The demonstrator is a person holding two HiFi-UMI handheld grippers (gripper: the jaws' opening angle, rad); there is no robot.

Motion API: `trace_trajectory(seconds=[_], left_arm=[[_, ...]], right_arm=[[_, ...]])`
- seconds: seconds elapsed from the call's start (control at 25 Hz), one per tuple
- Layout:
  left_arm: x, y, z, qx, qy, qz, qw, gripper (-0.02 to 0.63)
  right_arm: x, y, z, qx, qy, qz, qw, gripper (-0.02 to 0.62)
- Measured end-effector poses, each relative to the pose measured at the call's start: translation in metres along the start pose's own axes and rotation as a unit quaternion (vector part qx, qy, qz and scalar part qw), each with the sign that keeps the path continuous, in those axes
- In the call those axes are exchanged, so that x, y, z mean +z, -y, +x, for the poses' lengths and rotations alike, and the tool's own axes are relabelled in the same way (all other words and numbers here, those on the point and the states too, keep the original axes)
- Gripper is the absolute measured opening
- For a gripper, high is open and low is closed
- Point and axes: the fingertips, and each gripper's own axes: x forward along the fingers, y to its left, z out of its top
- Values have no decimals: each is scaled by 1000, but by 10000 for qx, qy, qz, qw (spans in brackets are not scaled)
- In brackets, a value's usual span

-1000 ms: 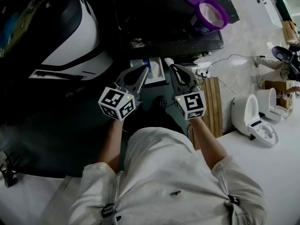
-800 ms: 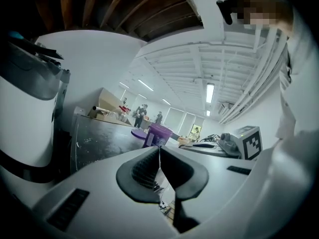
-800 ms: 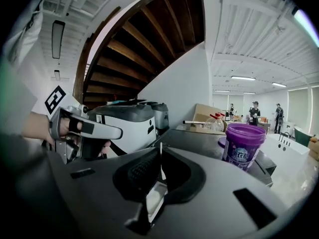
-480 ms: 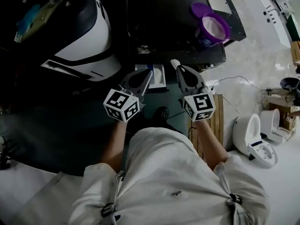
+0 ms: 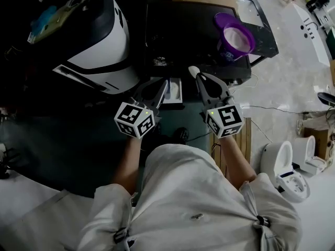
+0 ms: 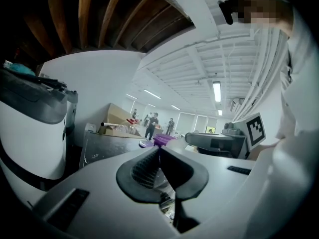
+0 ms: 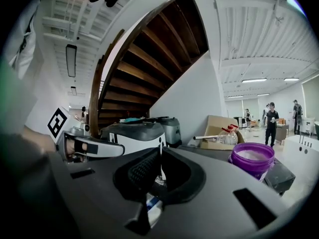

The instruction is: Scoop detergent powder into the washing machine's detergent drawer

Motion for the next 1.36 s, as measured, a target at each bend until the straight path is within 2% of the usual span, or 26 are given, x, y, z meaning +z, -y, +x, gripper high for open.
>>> trace_trajectory(seconds=[0.4,1.36], left_arm=[[9,12,1,224,132,155,9995,21],[8,11,0,306,129,194,9993,21]], right_arm=[[9,7,-12,251,128,-103,9995,12],[6,12,-17,272,82,-186,9994,11]])
